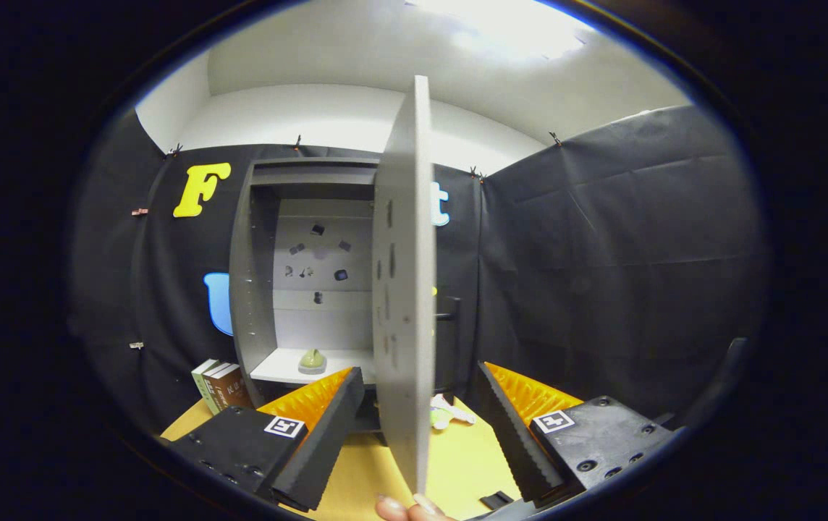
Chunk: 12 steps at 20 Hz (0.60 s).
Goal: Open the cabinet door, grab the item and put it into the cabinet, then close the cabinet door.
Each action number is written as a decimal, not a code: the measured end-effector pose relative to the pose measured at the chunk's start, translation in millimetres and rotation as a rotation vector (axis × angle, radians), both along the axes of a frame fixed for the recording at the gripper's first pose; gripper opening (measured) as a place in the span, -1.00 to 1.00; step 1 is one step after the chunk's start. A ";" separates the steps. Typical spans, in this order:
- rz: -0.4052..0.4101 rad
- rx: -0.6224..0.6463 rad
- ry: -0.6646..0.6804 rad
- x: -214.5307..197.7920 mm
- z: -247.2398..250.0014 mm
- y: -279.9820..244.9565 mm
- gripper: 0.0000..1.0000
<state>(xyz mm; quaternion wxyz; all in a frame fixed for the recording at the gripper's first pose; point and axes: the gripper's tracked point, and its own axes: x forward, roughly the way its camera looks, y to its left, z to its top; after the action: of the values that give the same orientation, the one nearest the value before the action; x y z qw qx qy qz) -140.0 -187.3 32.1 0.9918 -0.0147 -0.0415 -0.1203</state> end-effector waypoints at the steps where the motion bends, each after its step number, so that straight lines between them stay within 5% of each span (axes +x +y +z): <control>1: 0.008 0.019 0.000 1.1 0.4 -12.1 0.97; 12: 0.168 0.117 0.051 68.8 -12.4 -52.0 0.96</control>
<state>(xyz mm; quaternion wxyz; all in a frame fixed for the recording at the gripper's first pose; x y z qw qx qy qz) -71.1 -239.3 19.7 0.9982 0.0438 -0.0103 -0.0384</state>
